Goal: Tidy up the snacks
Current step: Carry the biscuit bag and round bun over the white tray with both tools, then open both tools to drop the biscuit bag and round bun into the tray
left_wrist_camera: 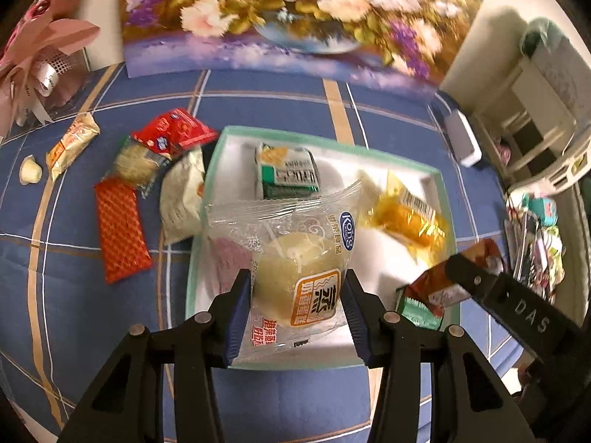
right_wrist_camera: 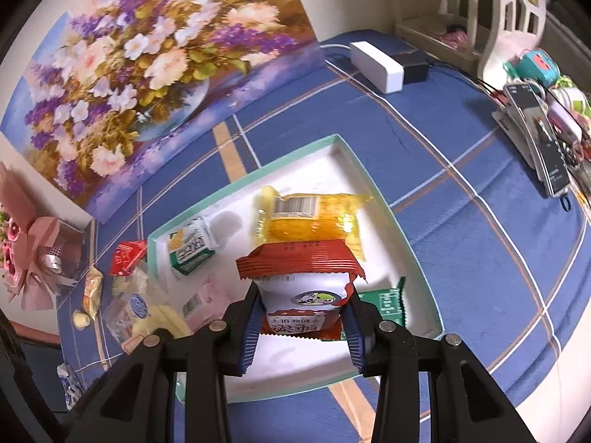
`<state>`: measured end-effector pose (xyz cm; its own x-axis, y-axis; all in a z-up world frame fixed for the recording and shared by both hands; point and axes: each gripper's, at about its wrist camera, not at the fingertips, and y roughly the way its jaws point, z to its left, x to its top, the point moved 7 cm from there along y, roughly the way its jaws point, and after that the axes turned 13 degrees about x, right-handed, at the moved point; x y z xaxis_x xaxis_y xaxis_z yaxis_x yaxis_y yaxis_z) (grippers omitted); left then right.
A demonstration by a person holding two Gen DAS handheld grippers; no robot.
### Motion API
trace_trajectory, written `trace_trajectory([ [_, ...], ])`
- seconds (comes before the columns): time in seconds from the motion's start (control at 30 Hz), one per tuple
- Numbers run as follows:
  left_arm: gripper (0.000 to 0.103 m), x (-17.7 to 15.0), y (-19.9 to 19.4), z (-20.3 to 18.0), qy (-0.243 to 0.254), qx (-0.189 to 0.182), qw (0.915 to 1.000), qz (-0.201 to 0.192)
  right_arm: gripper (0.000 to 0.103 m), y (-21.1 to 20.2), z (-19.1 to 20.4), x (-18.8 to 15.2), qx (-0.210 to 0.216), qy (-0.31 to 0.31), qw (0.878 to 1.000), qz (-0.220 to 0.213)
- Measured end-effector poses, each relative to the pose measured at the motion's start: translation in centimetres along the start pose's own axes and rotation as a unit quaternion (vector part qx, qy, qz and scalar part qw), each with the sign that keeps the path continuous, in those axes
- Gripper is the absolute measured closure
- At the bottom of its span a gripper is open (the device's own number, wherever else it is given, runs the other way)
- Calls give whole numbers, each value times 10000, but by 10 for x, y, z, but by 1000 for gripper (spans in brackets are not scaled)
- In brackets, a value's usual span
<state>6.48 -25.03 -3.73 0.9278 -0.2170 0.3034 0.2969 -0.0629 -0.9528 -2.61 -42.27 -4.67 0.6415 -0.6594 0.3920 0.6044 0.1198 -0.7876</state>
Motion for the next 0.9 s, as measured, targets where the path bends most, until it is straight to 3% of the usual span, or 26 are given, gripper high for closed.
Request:
trace_trajectory([
  [0.2,53,-13,16,-13,132,-37,9992,385,61,13,-6,-5,-86,18,9997,219],
  [0.53,53,-17,34,-14,155,89,9981,587,61,25,-12,-10,-90,118,9991,390],
  [0.67,49,-15,32,-12,133,99,9985,525,60,23,-10,-7,-133,57,9993,351],
  [0.73,42,-13,28,-11,123,117,9988,463,59,21,-9,-6,-112,46,9994,329],
  [0.9,41,-8,20,-9,47,81,9995,304,53,15,-7,-3,-98,13,9996,262],
])
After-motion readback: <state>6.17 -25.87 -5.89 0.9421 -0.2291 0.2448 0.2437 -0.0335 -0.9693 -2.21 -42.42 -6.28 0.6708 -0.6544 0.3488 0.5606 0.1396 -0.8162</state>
